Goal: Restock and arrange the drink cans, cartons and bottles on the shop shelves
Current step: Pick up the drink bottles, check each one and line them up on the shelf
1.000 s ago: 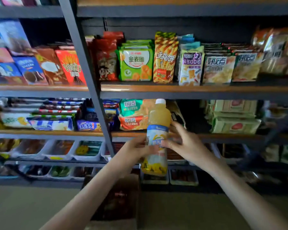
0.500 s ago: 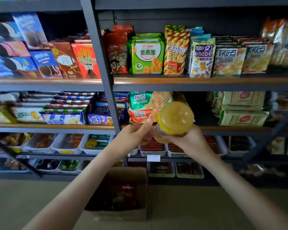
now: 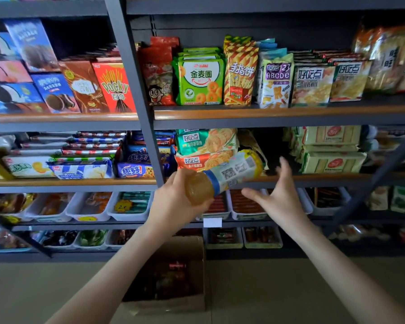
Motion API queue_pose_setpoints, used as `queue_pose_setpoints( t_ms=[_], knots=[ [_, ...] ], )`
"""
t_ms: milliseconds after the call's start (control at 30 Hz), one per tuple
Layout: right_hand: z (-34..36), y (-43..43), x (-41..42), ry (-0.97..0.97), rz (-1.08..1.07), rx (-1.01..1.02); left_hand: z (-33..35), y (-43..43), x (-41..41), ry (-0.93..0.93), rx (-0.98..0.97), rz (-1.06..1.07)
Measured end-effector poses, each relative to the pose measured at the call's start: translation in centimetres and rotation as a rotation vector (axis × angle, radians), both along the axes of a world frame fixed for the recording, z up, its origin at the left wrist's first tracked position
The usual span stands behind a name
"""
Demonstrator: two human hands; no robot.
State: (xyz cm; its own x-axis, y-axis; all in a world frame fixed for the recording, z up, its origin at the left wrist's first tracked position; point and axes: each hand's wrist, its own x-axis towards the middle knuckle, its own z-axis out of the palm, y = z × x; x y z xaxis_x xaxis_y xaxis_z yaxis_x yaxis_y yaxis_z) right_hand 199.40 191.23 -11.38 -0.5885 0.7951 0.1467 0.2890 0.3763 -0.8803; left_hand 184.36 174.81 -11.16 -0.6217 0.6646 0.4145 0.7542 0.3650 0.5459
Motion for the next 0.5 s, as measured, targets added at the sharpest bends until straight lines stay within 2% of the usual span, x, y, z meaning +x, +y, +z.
queue_pose_setpoints(
  t_ms=[67,100,167,267,333,400,433,500],
  knots=[
    [-0.6,0.5,-0.1,-0.087,0.066,0.597,-0.6,0.0,-0.9,0.231,-0.003,-0.049],
    [-0.6,0.6,-0.5,-0.139,0.144,0.814,-0.8,0.0,-1.2,0.332,0.004,-0.078],
    [-0.7,0.5,-1.5,-0.232,0.286,1.029,-0.9,0.0,-1.5,0.519,0.009,-0.129],
    [-0.5,0.4,-2.9,-0.229,0.327,1.164,-0.4,0.2,-1.5,0.722,0.024,-0.189],
    [-0.2,0.5,-3.3,-0.192,0.341,1.080,0.1,0.2,-1.6,0.745,0.030,-0.198],
    [0.6,0.4,-3.1,-0.200,0.364,0.741,1.0,0.2,-1.5,0.621,0.052,-0.174],
    [0.9,0.3,-2.9,-0.193,0.370,0.513,1.4,0.3,-1.4,0.485,0.098,-0.144],
    [1.1,0.0,-2.8,-0.101,0.401,0.068,2.1,0.5,-0.9,0.053,0.183,-0.120]
  ],
)
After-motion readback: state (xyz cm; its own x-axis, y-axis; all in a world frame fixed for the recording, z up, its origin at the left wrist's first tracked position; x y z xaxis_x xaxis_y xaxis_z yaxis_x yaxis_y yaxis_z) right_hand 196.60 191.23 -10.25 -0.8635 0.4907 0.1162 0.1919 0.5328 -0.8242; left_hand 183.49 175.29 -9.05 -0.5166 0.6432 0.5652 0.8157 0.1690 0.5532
